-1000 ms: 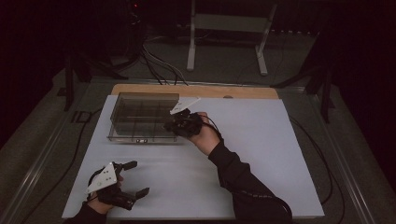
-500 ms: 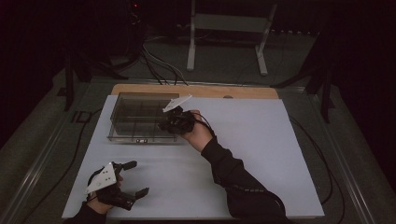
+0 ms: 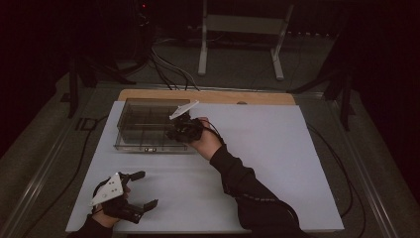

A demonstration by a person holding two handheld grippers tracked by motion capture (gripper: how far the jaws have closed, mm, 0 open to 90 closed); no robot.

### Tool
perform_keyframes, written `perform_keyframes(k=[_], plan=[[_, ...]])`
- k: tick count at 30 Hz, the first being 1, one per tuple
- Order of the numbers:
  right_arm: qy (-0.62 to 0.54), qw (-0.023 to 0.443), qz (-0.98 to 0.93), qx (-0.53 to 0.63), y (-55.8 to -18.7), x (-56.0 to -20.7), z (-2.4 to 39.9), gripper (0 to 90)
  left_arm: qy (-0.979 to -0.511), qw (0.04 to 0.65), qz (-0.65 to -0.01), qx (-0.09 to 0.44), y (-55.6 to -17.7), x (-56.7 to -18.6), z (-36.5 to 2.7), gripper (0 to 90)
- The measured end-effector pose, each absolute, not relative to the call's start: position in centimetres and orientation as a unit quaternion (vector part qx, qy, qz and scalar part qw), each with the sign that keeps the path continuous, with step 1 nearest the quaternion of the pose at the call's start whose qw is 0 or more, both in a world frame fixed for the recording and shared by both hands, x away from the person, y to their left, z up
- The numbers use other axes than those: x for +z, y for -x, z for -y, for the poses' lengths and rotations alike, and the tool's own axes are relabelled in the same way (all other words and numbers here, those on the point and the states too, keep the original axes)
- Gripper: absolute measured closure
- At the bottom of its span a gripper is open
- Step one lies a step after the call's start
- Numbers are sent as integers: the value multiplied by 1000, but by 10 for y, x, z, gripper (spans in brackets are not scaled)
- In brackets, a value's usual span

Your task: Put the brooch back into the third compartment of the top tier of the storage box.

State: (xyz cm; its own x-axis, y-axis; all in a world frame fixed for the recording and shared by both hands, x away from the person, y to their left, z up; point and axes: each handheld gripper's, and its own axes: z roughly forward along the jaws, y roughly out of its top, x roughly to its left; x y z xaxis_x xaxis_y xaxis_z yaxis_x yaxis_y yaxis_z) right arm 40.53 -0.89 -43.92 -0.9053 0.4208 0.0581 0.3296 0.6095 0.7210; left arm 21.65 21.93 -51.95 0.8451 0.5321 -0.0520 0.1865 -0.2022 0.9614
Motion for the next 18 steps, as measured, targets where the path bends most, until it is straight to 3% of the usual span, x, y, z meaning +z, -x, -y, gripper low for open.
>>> perform_keyframes(k=[12, 18], plan=[[-219, 61, -889, 396, -409, -441, 8, 842, -760, 587, -238, 146, -217, -520, -220, 6], [-229, 52, -884, 404, -411, -441, 11, 709, -762, 585, -237, 146, -217, -520, -220, 6]])
